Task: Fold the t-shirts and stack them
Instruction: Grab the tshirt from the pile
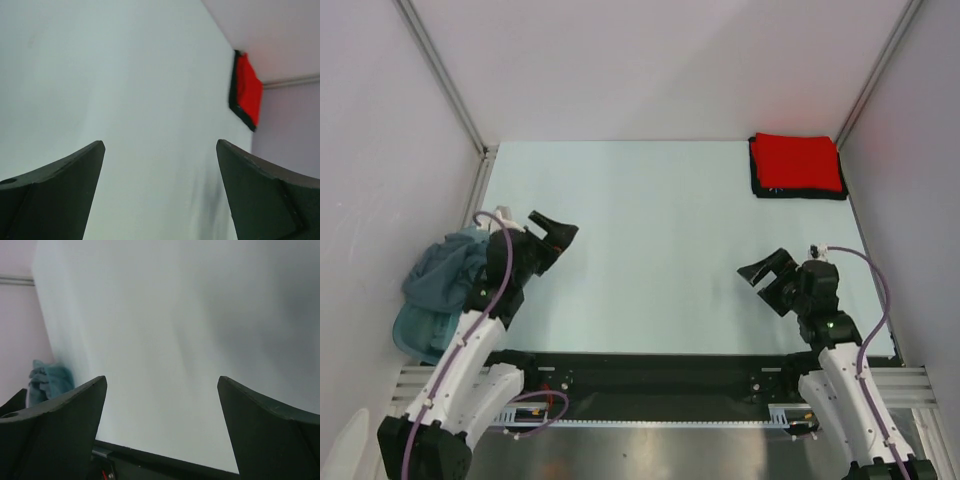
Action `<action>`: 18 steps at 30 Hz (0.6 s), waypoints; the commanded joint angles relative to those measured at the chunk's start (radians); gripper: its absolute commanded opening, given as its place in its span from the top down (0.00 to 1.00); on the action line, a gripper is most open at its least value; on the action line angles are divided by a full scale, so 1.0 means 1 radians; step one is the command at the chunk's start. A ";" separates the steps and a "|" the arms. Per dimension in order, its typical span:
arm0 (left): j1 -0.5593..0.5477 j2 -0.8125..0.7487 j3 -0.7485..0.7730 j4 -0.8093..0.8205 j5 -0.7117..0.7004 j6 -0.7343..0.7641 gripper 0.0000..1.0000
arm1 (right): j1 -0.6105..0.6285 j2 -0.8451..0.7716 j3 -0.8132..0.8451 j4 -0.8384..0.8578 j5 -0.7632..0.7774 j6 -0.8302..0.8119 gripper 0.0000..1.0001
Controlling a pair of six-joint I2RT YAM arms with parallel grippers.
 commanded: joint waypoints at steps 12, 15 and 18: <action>0.291 0.818 0.890 -0.948 -0.356 0.310 0.00 | -0.114 0.261 0.446 -0.309 -0.211 -0.342 0.00; 0.331 0.903 0.935 -0.961 -0.463 0.330 0.00 | -0.105 0.320 0.494 -0.310 -0.189 -0.376 0.00; 0.380 0.936 0.924 -0.949 -0.500 0.341 0.00 | -0.074 0.356 0.537 -0.303 -0.214 -0.375 0.00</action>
